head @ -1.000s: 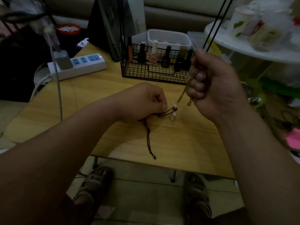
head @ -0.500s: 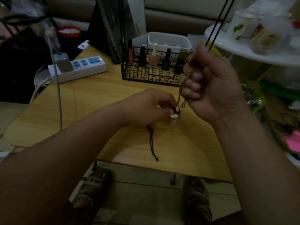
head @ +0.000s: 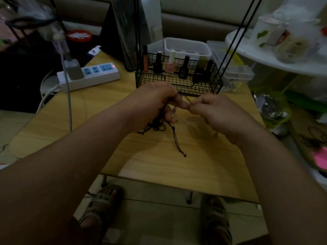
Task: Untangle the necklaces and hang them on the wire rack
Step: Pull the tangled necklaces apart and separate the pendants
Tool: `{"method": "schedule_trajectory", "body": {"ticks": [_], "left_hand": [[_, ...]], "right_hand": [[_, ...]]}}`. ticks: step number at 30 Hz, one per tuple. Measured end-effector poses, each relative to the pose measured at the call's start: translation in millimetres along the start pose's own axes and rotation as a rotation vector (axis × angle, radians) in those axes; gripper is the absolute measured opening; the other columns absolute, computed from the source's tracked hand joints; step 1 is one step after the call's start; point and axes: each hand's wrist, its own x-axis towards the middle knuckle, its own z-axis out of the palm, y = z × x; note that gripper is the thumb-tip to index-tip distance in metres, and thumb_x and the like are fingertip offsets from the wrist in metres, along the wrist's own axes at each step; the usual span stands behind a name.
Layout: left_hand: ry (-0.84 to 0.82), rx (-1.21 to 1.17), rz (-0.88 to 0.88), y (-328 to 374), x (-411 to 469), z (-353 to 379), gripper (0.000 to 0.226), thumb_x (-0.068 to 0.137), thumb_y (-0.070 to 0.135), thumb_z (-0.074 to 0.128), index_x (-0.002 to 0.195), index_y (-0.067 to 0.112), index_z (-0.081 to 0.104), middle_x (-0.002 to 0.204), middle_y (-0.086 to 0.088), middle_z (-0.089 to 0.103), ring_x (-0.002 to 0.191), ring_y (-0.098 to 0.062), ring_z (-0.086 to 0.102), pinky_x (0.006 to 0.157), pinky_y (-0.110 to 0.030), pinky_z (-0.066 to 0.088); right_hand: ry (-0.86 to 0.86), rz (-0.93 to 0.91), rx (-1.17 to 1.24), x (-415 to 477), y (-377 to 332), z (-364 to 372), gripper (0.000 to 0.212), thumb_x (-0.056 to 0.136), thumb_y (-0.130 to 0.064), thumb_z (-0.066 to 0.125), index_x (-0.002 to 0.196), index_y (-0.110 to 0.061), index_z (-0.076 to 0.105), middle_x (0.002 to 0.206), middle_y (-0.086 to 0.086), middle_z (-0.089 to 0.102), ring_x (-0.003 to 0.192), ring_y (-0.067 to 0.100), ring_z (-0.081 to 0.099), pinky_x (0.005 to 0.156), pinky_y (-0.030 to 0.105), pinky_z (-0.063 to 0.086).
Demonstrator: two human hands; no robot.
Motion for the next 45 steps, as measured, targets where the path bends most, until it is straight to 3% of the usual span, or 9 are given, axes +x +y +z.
{"method": "schedule_trajectory", "body": {"ticks": [8, 14, 19, 26, 32, 34, 38, 41, 45], "left_hand": [[0.01, 0.179, 0.025, 0, -3, -2, 0.025, 0.096, 0.03, 0.059, 0.088, 0.016, 0.078, 0.117, -0.035, 0.065, 0.064, -0.02, 0.06, 0.093, -0.066, 0.054], [0.027, 0.296, 0.042, 4, -5, -3, 0.024, 0.1, 0.016, 0.06, 0.09, 0.006, 0.079, 0.097, -0.015, 0.075, 0.065, -0.024, 0.063, 0.081, -0.055, 0.063], [0.079, 0.483, 0.085, 5, -6, -5, 0.022, 0.102, 0.024, 0.061, 0.091, 0.017, 0.079, 0.089, 0.006, 0.079, 0.065, -0.022, 0.075, 0.072, -0.044, 0.061], [0.088, 0.465, 0.077, 3, -4, -6, 0.018, 0.104, 0.022, 0.059, 0.097, 0.016, 0.075, 0.093, 0.003, 0.08, 0.063, -0.022, 0.076, 0.055, -0.027, 0.052], [0.057, 0.471, 0.073, -4, 0, -2, 0.009, 0.103, 0.02, 0.063, 0.098, 0.013, 0.065, 0.083, -0.003, 0.079, 0.046, -0.014, 0.061, 0.062, -0.041, 0.064], [0.039, 0.469, 0.061, -5, 1, -1, 0.008, 0.103, 0.022, 0.065, 0.098, 0.015, 0.063, 0.082, -0.003, 0.079, 0.047, -0.016, 0.062, 0.06, -0.042, 0.062], [0.056, 0.516, 0.049, -6, 1, 4, 0.013, 0.101, 0.024, 0.068, 0.097, 0.017, 0.058, 0.082, 0.0, 0.079, 0.049, -0.022, 0.063, 0.049, -0.033, 0.052], [0.069, 0.617, 0.146, -12, 2, 4, 0.015, 0.098, 0.024, 0.072, 0.095, 0.021, 0.058, 0.088, 0.003, 0.076, 0.053, -0.003, 0.062, 0.048, -0.026, 0.05], [0.026, 0.821, 0.264, -15, 0, 3, 0.008, 0.096, 0.028, 0.073, 0.093, 0.027, 0.065, 0.097, 0.016, 0.065, 0.085, 0.015, 0.056, 0.067, -0.014, 0.041]], "right_hand": [[-0.071, -0.118, 0.011, 4, 3, 6, 0.019, 0.09, -0.04, 0.076, 0.109, -0.036, 0.071, 0.084, -0.002, 0.063, 0.065, 0.011, 0.054, 0.058, 0.028, 0.036], [-0.058, -0.203, 0.012, 3, 7, 7, 0.006, 0.095, -0.032, 0.073, 0.091, -0.029, 0.076, 0.082, 0.0, 0.071, 0.058, 0.004, 0.055, 0.052, 0.021, 0.038], [-0.032, -0.202, -0.021, 4, 9, 5, 0.011, 0.095, -0.032, 0.073, 0.087, -0.027, 0.078, 0.09, 0.001, 0.074, 0.089, 0.021, 0.067, 0.071, 0.033, 0.047], [0.003, -0.191, -0.017, 2, 9, 0, 0.014, 0.098, -0.036, 0.069, 0.101, -0.031, 0.081, 0.095, -0.012, 0.076, 0.092, 0.004, 0.067, 0.078, 0.03, 0.052], [0.08, -0.187, 0.055, 0, 7, -3, 0.019, 0.101, -0.042, 0.062, 0.102, -0.035, 0.08, 0.081, -0.008, 0.073, 0.06, -0.01, 0.058, 0.062, 0.026, 0.04], [0.101, -0.186, 0.105, 1, 7, -4, 0.021, 0.102, -0.041, 0.06, 0.104, -0.034, 0.079, 0.078, -0.025, 0.071, 0.064, -0.019, 0.056, 0.065, 0.025, 0.04], [0.158, -0.168, 0.314, 6, 6, -5, 0.024, 0.103, -0.039, 0.059, 0.102, -0.027, 0.079, 0.058, -0.017, 0.048, 0.051, 0.0, 0.041, 0.055, 0.026, 0.032], [0.174, -0.162, 0.466, 8, 5, -6, 0.024, 0.104, -0.035, 0.058, 0.099, -0.024, 0.078, 0.071, -0.001, 0.045, 0.056, 0.008, 0.036, 0.048, 0.023, 0.029], [0.147, -0.148, 0.63, 8, 4, -10, 0.024, 0.106, -0.03, 0.056, 0.099, -0.02, 0.077, 0.079, -0.001, 0.057, 0.057, 0.008, 0.038, 0.047, 0.021, 0.025]]}}
